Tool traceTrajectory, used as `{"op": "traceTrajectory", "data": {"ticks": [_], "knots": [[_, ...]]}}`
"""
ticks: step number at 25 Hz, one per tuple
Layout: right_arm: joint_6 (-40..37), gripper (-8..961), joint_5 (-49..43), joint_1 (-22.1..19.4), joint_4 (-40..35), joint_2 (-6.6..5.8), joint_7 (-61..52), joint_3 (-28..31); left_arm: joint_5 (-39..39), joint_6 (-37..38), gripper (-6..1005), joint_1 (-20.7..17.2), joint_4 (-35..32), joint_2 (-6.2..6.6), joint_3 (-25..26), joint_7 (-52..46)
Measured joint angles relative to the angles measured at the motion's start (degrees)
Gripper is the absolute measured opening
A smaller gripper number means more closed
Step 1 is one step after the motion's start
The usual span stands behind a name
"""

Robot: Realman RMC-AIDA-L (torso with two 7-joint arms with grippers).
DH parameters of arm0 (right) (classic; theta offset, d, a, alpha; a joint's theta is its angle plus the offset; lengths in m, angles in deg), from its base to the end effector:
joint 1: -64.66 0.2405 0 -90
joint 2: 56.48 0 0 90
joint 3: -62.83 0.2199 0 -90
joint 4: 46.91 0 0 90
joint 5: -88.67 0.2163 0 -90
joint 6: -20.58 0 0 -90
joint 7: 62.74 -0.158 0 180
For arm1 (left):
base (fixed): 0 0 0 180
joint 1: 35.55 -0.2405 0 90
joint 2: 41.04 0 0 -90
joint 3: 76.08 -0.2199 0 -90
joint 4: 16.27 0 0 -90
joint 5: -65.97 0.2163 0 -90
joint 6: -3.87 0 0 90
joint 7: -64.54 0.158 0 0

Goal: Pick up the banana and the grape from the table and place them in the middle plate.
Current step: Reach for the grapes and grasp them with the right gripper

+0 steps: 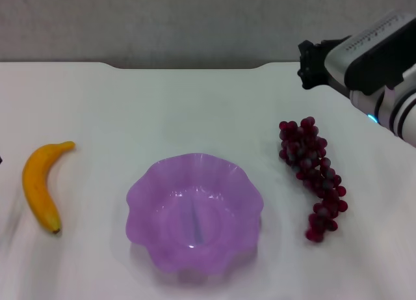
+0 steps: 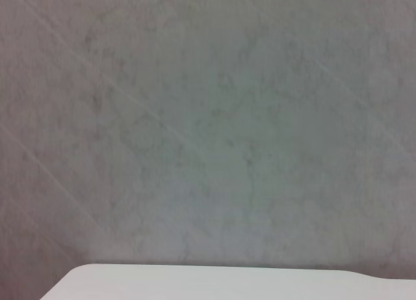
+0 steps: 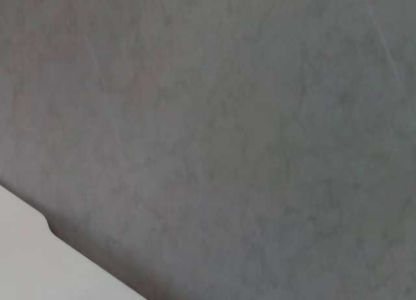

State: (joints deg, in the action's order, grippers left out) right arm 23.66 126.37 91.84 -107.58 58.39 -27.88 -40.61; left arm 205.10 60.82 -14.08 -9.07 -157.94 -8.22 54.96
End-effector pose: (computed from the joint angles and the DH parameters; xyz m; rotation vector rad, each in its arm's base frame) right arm 0.1573 0.4324 -0.0042 -2.0016 0.2886 0.2315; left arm -0.3746 0.3191 0.0364 -1.3973 -0.7420 -0.4918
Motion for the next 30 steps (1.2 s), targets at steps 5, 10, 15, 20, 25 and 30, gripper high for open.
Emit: {"op": "traceTrajectory", "data": {"ticks": [5,10,15,20,25,30], "knots": [[-0.23,21,-0.06,-0.79,0.43,0.01,0.03,0.03,0.0,0.01,849,-0.31,0.06,0.02,0.68,-0.03],[-3.62,10,0.16,-2.34,1.04,0.11,-0.03,0.0,0.0,0.0,850,-0.21,0.1,0.02,0.7,-0.02],[-5.95,76,0.87,-2.99,4.67,0.27,-1.64,-0.43,0.0,0.0,851,-0.03,0.11,0.01,0.57,-0.04],[-4.53,292,0.88,-1.26,10.56,0.27,-5.04,-1.01,0.12,0.26,850,-0.02,0.18,-0.06,0.29,-0.06],[-0.43,493,0.93,1.89,16.23,0.26,-6.25,-1.36,0.21,0.37,850,0.06,0.19,-0.14,0.24,-0.08],[0.99,642,0.97,3.81,20.76,0.27,-7.73,-2.3,0.21,0.37,850,0.14,0.19,-0.16,0.25,-0.08]]}}
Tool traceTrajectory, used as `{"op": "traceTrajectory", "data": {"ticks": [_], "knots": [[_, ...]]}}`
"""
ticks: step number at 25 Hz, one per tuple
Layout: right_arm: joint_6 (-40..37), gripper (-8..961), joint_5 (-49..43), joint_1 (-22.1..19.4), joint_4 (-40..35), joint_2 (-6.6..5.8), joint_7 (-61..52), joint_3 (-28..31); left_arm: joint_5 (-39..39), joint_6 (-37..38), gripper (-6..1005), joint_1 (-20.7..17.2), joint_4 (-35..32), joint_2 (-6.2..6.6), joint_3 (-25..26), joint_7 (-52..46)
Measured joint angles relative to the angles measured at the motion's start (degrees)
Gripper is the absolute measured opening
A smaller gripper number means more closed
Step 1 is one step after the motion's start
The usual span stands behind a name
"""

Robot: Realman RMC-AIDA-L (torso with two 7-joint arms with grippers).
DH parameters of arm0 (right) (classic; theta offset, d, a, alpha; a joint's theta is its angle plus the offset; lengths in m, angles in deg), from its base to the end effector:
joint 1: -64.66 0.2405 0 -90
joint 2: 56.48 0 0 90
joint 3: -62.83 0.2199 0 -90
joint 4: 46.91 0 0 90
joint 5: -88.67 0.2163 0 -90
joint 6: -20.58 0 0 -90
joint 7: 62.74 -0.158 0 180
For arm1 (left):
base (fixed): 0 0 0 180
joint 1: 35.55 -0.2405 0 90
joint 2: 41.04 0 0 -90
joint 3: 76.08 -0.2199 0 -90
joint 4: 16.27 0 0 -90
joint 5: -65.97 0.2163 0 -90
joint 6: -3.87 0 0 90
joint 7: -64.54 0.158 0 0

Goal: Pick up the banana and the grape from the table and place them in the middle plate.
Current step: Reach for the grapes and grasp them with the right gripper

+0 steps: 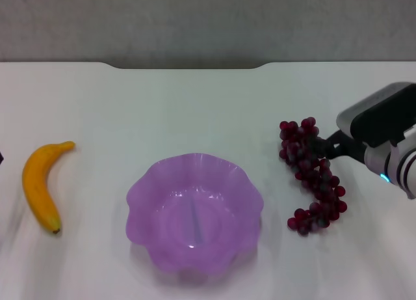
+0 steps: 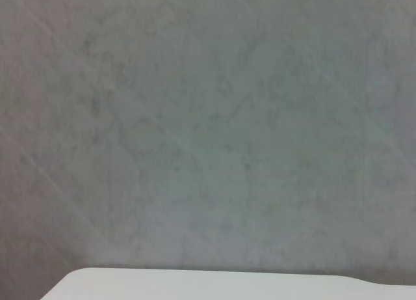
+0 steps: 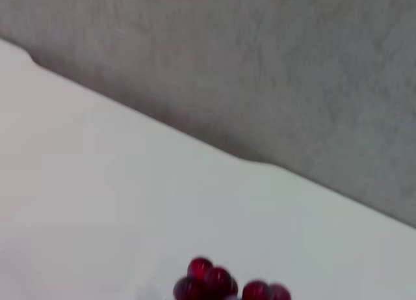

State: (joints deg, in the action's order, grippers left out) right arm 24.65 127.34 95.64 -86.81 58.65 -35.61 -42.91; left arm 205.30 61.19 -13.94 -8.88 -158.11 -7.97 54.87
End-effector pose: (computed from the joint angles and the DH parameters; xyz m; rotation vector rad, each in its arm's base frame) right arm 0.2577 0.4142 -0.0404 -2.0371 0.6018 -0.0236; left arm -0.3717 0.3206 0.0357 -1.3964 -0.7378 -0.5050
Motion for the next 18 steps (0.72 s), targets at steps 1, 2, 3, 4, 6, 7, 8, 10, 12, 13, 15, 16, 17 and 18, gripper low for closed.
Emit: {"op": "traceTrajectory", "data": {"ticks": [1,2,3,4,6,7,8,10,12,13,15,16,17,18], "knots": [[0.0,671,0.0,0.0,0.0,0.0,0.0,0.0,0.0,0.0,849,0.01,0.0,0.0,0.0,0.0],[0.03,701,0.03,0.01,0.39,0.0,-0.27,-0.3,-0.01,0.01,849,0.01,0.0,0.0,0.0,0.0],[0.12,737,0.05,-0.01,0.56,0.0,-0.4,-0.43,-0.02,0.01,849,0.01,0.0,0.0,0.0,0.0],[0.12,772,0.05,-0.01,0.56,0.0,-0.4,-0.43,-0.01,0.05,849,0.01,0.0,0.0,0.0,0.0],[0.44,843,0.08,-0.02,1.04,0.0,-0.83,-0.96,0.11,0.1,849,0.02,0.0,-0.01,0.0,0.0],[0.84,879,0.09,0.15,1.34,-0.01,-1.06,-1.57,0.19,0.11,849,0.07,0.01,-0.03,-0.03,0.0],[1.02,879,0.09,0.49,1.61,-0.01,-1.07,-1.92,0.24,0.11,850,0.08,0.13,-0.05,-0.05,0.0],[1.11,878,0.1,0.85,1.93,-0.02,-1.06,-2.24,0.28,0.11,850,0.08,0.3,-0.05,-0.06,0.0],[1.21,877,0.26,1.7,2.82,0.02,-1.09,-3.1,0.32,0.11,851,0.04,0.63,-0.06,-0.08,0.0],[1.28,877,0.48,2.01,3.23,0.04,-1.1,-3.53,0.36,0.11,851,0.02,0.85,-0.07,-0.08,0.0],[1.51,877,1.24,2.8,4.08,0.04,-1.14,-4.57,0.37,0.11,850,0.03,1.05,-0.07,-0.09,0.0],[1.58,876,1.59,3.08,4.45,0.04,-1.14,-5.04,0.37,0.11,850,-0.05,1.41,-0.08,-0.11,0.0],[1.6,876,2.0,3.35,4.86,0.04,-1.16,-5.47,0.37,0.12,849,-0.08,1.46,-0.08,-0.13,0.0],[1.6,876,2.38,3.5,5.17,0.04,-1.23,-5.76,0.37,0.12,849,-0.11,1.48,-0.09,-0.15,0.0]]}}
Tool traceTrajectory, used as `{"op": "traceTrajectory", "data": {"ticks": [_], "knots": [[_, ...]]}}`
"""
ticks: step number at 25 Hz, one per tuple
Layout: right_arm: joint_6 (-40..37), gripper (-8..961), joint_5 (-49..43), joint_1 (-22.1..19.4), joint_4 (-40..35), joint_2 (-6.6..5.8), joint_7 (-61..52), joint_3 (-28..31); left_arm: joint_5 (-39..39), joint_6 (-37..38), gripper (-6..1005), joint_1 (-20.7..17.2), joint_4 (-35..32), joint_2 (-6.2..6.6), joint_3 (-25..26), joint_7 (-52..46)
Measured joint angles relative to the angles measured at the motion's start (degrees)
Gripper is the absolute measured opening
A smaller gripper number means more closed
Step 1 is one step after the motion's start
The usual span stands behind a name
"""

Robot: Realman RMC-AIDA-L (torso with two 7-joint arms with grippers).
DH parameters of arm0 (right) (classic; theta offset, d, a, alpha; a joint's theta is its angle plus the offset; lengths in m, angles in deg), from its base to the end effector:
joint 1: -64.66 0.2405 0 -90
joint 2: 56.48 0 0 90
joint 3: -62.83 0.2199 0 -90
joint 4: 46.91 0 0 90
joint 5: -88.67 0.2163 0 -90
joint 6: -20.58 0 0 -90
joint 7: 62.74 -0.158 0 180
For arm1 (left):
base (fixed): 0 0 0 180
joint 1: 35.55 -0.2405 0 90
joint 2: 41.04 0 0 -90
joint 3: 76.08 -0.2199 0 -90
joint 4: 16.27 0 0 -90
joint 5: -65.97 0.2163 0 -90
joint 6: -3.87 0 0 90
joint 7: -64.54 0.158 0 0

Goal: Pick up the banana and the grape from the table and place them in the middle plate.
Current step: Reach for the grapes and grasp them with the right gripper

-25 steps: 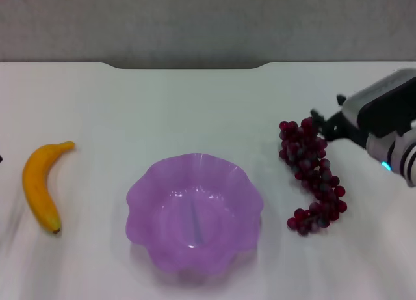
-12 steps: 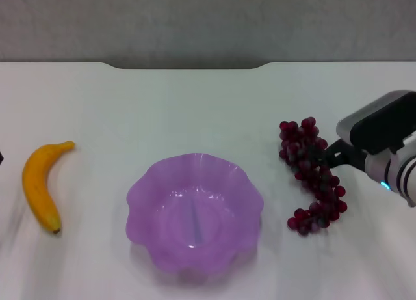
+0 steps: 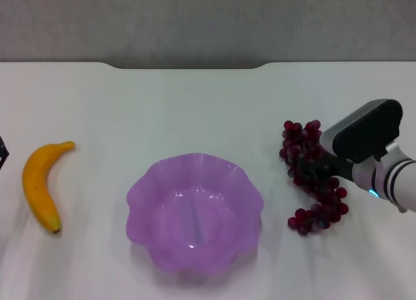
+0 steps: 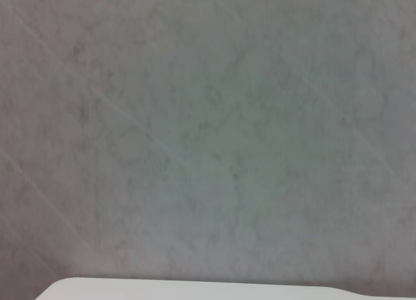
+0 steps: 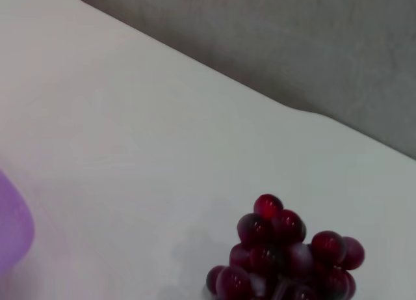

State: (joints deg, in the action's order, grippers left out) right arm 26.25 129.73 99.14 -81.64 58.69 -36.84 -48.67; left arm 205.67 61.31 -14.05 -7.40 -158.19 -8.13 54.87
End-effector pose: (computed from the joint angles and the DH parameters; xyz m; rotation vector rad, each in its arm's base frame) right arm 0.2638 0.4059 -0.0624 -2.1168 0.6072 -0.1168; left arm -0.3644 0.3245 0.0334 -1.4054 -0.7290 -0.5326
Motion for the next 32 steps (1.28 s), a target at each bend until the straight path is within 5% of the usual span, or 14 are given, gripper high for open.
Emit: {"op": "traceTrajectory", "data": {"ticks": [32], "knots": [[-0.5,865,2.1,-0.9,5.92,0.41,-1.97,-1.71,0.04,-0.47,850,0.23,0.71,0.0,-0.02,0.0]]}}
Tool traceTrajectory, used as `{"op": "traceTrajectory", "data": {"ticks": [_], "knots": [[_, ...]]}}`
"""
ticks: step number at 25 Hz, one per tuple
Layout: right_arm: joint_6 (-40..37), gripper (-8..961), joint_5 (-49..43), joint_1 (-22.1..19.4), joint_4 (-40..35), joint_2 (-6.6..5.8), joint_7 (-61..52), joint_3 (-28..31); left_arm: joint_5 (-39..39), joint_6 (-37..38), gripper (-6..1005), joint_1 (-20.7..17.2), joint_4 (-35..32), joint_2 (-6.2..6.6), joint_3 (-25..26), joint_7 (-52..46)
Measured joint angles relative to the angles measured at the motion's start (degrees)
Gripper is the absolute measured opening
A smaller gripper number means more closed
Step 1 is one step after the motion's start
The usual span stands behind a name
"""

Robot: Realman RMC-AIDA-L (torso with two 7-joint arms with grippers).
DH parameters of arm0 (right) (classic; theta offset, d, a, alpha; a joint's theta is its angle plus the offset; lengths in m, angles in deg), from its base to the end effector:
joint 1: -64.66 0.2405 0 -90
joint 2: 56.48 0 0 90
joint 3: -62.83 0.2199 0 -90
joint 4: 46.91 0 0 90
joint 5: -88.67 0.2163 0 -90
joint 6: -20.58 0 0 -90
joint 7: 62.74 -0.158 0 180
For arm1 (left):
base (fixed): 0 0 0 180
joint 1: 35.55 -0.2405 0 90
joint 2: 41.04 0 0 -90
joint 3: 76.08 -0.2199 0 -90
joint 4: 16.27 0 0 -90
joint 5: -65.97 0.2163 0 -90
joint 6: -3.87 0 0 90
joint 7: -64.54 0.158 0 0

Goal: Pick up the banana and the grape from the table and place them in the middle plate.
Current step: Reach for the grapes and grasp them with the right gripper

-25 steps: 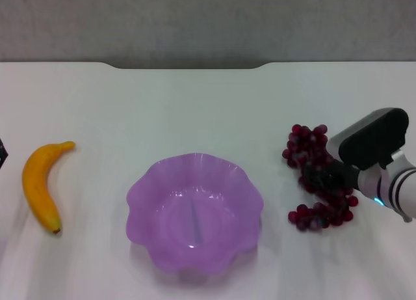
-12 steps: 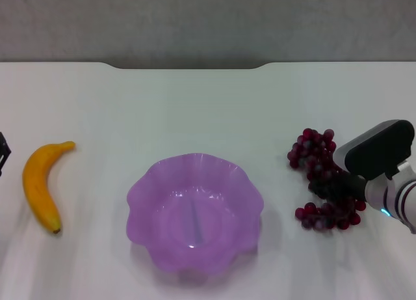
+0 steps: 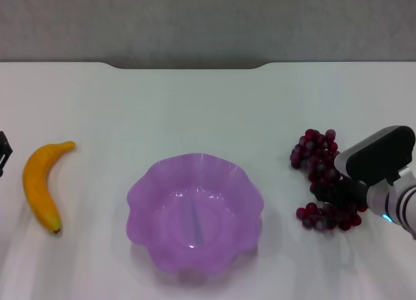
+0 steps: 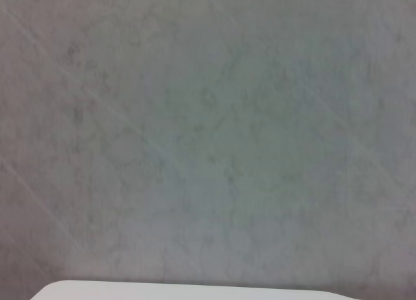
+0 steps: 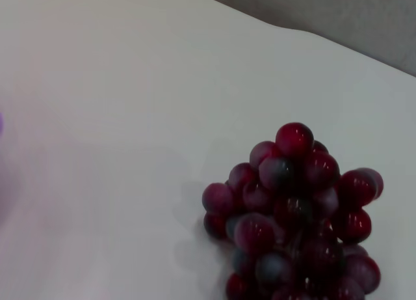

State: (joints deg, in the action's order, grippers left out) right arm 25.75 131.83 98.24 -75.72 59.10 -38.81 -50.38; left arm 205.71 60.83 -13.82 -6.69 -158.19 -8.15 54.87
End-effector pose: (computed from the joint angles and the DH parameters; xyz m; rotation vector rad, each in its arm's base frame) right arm 0.3028 0.3850 -0.0668 -2.0859 0.7335 -0.1986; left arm -0.3607 0.3280 0.0322 -1.4102 -0.7298 -0.5430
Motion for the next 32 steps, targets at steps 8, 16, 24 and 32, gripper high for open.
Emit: {"op": "traceTrajectory", "data": {"ticks": [8,16,24,32], "knots": [[0.03,861,-0.02,0.27,0.25,-0.01,-0.24,-1.0,0.0,-0.02,850,0.06,0.0,0.0,0.0,0.0],[0.5,803,0.0,0.46,0.33,-0.33,-1.65,-1.1,-0.03,0.0,849,-0.11,0.0,0.0,0.0,0.0],[0.59,748,-0.02,0.54,0.17,-0.36,-1.42,-1.14,-0.03,0.03,850,-0.24,0.0,0.0,0.0,0.0],[0.22,693,-0.01,1.16,-0.11,-0.37,-1.38,-1.13,-0.06,0.02,850,-0.31,0.0,0.0,0.0,0.0]]}}
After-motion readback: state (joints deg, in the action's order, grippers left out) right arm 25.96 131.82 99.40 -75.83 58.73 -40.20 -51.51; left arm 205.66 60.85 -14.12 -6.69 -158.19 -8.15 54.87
